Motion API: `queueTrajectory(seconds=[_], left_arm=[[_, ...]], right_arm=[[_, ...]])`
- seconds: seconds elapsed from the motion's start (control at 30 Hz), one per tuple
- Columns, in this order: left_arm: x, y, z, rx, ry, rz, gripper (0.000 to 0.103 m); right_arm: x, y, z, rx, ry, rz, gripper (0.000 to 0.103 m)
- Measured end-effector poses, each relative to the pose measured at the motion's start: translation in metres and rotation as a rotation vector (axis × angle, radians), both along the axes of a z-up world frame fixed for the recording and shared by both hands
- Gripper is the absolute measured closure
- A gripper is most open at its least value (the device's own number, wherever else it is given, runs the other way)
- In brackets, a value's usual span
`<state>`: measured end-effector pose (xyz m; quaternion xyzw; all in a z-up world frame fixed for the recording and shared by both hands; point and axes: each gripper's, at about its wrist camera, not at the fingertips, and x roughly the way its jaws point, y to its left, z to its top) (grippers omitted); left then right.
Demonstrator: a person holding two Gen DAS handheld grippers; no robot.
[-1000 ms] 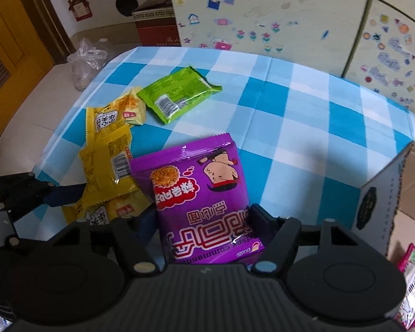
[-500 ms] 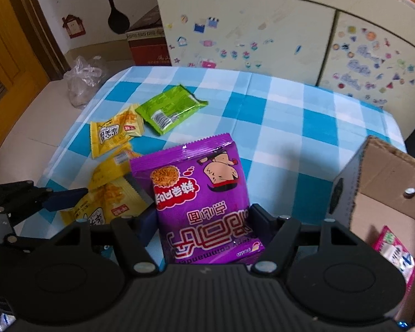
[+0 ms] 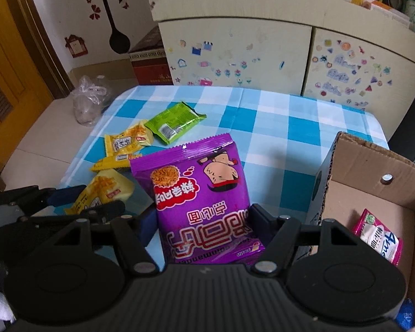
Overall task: Organize snacks
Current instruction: 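Lift and carry both held packets toward the cardboard box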
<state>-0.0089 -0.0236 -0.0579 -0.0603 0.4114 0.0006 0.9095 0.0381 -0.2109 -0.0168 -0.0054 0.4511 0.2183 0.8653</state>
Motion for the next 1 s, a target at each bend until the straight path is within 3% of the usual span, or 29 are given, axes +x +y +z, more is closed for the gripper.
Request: queueTrajectory(seconds=[0.53,1.0], left_arm=[[-0.01,-0.03,0.023,-0.006,-0.028,0.029,0.041],[-0.013,-0.083,0.044,0.006,-0.06,-0.039,0.041]], right_arm=[[-0.016,-0.032,0.019,0.037,-0.039,-0.06,0.032],[-0.03,-0.079,0.029,0.062,-0.064,-0.13,0.032]])
